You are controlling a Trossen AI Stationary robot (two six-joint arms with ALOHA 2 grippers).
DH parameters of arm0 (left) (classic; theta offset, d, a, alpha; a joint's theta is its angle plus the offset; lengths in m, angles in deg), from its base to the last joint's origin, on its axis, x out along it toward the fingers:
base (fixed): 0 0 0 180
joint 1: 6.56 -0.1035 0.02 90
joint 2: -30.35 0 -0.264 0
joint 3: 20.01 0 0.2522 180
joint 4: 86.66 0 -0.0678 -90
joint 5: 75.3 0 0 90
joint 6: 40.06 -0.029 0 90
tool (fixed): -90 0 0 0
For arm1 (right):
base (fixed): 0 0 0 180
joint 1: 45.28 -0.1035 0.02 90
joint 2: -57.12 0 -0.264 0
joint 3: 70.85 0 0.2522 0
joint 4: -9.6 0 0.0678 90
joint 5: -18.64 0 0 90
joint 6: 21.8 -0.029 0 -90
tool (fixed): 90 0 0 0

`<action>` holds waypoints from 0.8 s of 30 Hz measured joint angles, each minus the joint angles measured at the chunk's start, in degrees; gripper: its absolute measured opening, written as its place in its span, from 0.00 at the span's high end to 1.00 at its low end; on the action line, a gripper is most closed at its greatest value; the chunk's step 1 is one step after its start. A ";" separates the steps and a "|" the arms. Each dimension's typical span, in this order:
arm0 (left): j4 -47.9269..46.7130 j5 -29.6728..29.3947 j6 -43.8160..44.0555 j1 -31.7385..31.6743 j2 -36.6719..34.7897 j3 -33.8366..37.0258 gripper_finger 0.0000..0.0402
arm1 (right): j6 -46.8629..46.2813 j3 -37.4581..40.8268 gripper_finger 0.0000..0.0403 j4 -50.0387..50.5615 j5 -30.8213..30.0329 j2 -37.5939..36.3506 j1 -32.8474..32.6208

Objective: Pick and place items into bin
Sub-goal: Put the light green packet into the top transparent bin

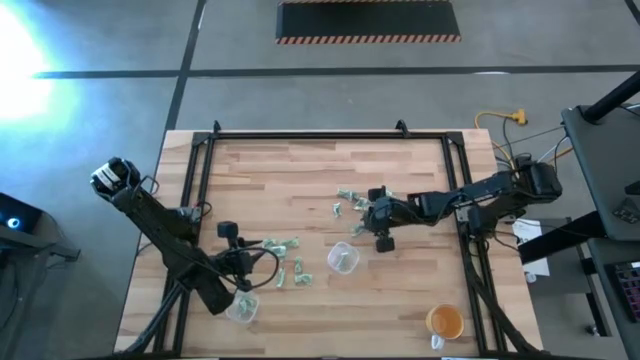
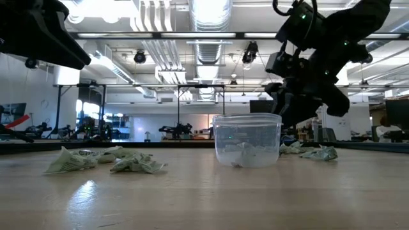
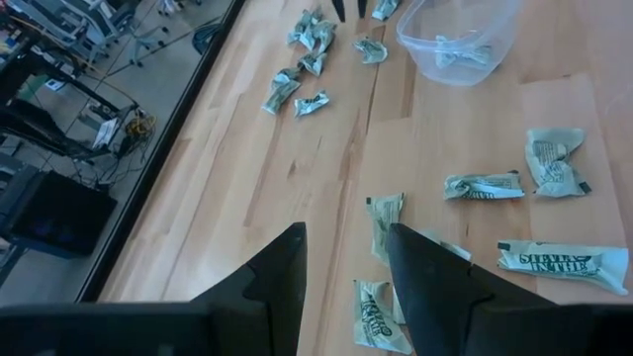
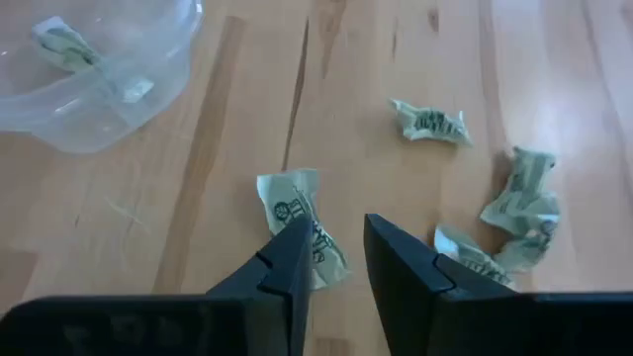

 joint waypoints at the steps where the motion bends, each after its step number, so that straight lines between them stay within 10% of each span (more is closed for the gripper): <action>1: 0.08 0.06 0.00 0.00 0.00 0.02 0.68 | -0.39 0.12 0.78 -0.63 0.87 0.27 0.32; 15: 0.51 0.41 -0.01 0.00 0.00 0.12 0.68 | -1.75 1.79 0.56 -4.89 2.98 4.49 1.89; 24: 0.53 0.46 -0.02 0.00 0.00 0.15 0.68 | -1.03 0.71 0.59 -4.76 2.84 7.51 2.59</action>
